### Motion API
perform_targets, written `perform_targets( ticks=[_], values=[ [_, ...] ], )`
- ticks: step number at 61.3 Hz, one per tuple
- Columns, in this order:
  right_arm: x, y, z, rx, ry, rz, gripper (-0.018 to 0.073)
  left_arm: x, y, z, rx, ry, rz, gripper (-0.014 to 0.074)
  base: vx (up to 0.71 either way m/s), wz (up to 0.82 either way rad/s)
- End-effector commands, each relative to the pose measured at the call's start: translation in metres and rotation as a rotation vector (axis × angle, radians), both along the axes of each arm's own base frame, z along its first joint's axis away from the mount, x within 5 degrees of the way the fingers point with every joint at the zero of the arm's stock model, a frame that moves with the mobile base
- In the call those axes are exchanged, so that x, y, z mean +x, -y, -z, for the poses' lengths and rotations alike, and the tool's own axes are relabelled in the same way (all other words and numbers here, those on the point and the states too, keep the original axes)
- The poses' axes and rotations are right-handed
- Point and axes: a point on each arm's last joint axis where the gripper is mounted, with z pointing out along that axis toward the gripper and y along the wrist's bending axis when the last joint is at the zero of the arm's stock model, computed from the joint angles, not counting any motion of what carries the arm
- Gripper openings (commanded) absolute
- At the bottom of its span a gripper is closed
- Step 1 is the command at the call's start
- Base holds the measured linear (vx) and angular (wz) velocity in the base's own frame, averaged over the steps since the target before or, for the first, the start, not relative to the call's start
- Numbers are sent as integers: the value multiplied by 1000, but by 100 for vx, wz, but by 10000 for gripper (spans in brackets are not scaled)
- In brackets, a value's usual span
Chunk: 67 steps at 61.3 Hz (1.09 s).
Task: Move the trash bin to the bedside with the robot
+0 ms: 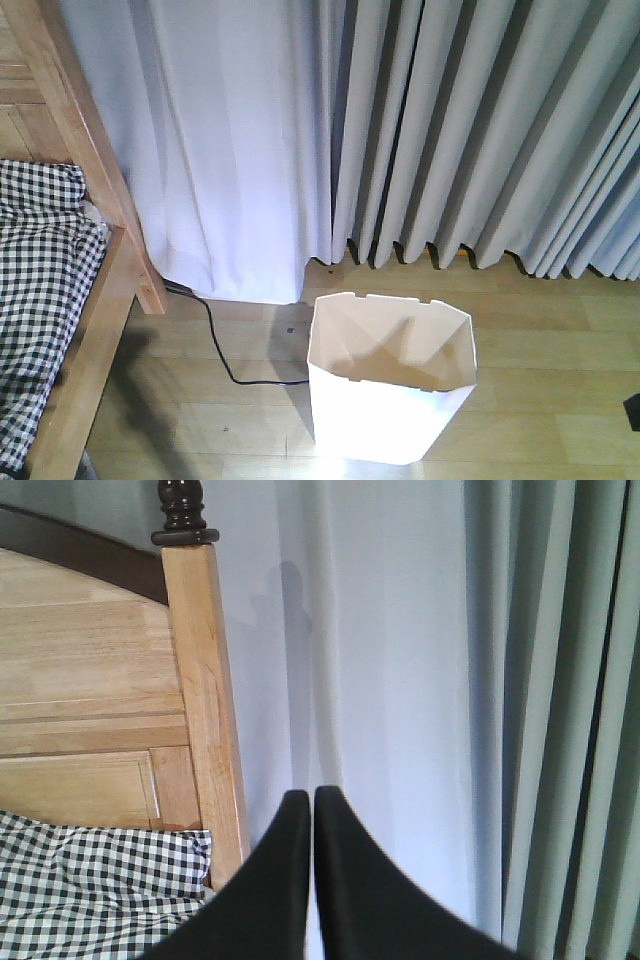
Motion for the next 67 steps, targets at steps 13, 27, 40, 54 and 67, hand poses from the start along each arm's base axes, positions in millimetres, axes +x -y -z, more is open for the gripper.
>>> perform_targets(
  ticks=[13, 27, 40, 54, 67],
  values=[
    [-1, 0, -6, -2, 79, 2, -8, 0, 1, -3, -23, 68, 10, -6, 0, 0],
    [-1, 0, -6, -17, 78, 3, -8, 0, 1, -3, -23, 68, 10, -6, 0, 0],
    [-1, 0, -6, -10, 78, 3, -8, 0, 1, -3, -23, 68, 10, -6, 0, 0],
    [-1, 0, -6, -10, 78, 3, -8, 0, 1, -3, -23, 68, 10, -6, 0, 0],
    [-1, 0, -6, -10, 78, 3, -8, 0, 1, -3, -23, 68, 10, -6, 0, 0]
  ],
)
